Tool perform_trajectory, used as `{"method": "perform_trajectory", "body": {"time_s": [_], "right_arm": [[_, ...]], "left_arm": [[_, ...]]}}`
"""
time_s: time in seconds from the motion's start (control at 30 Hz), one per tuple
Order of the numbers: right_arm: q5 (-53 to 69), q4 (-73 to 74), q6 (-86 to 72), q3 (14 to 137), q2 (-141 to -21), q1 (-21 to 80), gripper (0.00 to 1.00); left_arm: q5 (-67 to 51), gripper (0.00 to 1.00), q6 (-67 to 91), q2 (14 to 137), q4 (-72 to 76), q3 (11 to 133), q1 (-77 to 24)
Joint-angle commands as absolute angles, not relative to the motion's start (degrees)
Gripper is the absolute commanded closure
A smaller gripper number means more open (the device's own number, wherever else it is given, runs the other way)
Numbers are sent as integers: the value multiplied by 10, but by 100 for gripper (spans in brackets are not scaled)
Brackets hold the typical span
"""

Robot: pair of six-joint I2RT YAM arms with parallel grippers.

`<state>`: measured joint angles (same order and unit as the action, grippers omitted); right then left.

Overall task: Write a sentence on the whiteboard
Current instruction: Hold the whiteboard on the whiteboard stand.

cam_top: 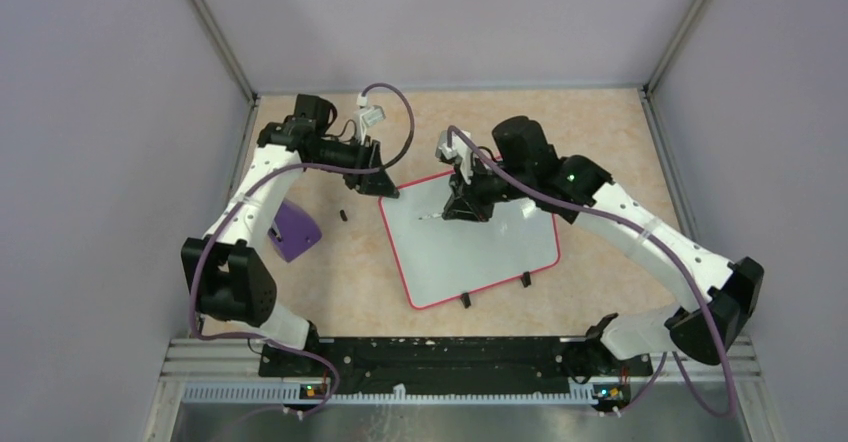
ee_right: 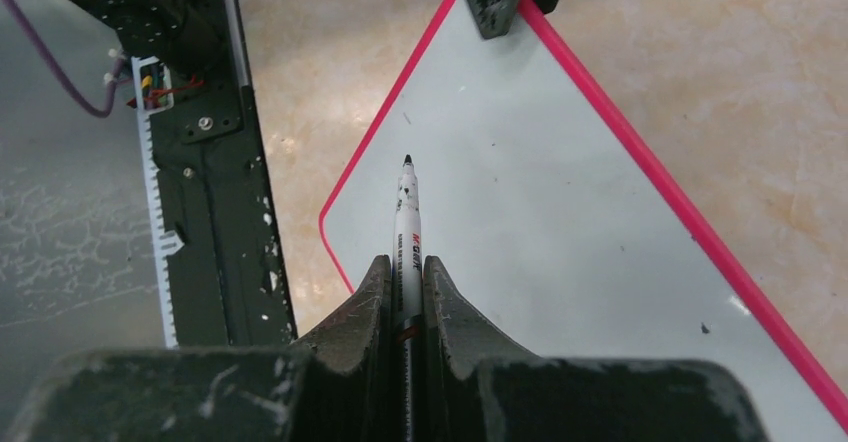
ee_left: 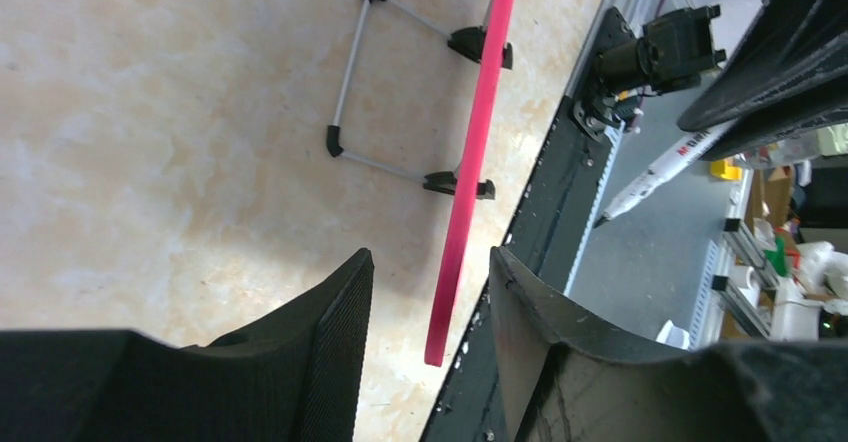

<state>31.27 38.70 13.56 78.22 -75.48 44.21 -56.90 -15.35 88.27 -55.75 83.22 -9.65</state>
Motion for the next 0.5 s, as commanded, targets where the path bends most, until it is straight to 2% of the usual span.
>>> {"method": "perform_trajectory", "body": {"time_s": [0.0, 0.47], "right_arm": [[237, 318, 102, 831, -776, 466, 100], [177, 289, 84, 854, -823, 532, 100]], "left_arm": [[-619, 50, -169, 869, -552, 812, -99], [-637, 87, -160, 882, -542, 809, -97]]}}
